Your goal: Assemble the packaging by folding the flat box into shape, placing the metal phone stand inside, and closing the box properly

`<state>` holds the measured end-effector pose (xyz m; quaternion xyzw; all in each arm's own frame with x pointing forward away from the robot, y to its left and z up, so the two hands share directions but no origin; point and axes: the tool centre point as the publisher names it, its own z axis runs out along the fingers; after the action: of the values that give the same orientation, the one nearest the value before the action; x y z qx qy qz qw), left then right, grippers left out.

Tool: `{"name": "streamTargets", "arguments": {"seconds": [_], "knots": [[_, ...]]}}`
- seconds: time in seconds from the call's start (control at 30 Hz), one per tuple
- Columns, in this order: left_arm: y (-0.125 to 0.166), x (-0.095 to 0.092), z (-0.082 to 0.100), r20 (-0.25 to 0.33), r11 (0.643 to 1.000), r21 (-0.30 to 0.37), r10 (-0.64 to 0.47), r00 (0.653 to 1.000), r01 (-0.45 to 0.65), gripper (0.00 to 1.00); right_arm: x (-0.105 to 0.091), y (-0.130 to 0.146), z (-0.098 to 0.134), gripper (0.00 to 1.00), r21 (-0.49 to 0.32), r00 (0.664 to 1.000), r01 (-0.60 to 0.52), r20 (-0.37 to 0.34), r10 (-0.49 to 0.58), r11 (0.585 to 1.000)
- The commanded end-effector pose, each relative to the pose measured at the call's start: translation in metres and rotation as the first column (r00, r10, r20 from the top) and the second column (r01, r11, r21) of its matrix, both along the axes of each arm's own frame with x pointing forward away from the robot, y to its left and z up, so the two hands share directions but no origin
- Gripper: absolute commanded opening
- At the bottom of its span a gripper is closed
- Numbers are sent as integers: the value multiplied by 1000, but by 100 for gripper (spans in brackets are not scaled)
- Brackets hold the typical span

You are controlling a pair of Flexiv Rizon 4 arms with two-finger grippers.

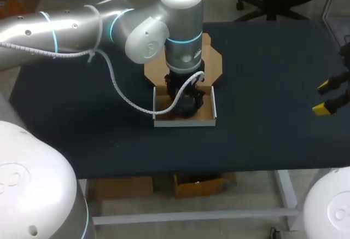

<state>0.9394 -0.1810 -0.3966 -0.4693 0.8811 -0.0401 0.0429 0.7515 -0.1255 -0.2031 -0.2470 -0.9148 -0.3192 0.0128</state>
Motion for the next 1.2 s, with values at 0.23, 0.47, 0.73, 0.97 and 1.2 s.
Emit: {"name": "streamTargets", "arguments": {"seconds": [0.23, 0.47, 0.73, 0.97, 1.2], "knots": [[-1, -11, 18, 17, 996, 18, 88, 996, -88, 100, 0, -1, 0, 100, 2, 1000, -2, 0, 2, 1000], [-5, -23, 25, 10, 989, 35, 147, 989, -147, 100, 0, -1, 0, 100, 2, 1000, -2, 0, 2, 1000], [-7, -29, 26, -48, 987, 1, 162, 986, -162, 100, 0, -1, 0, 100, 2, 1000, -2, 0, 2, 1000], [-7, -29, 26, -48, 987, 1, 162, 986, -162, 100, 0, -1, 0, 100, 2, 1000, -2, 0, 2, 1000], [-7, -29, 26, -48, 987, 1, 162, 986, -162, 100, 0, -1, 0, 100, 2, 1000, -2, 0, 2, 1000]]}}
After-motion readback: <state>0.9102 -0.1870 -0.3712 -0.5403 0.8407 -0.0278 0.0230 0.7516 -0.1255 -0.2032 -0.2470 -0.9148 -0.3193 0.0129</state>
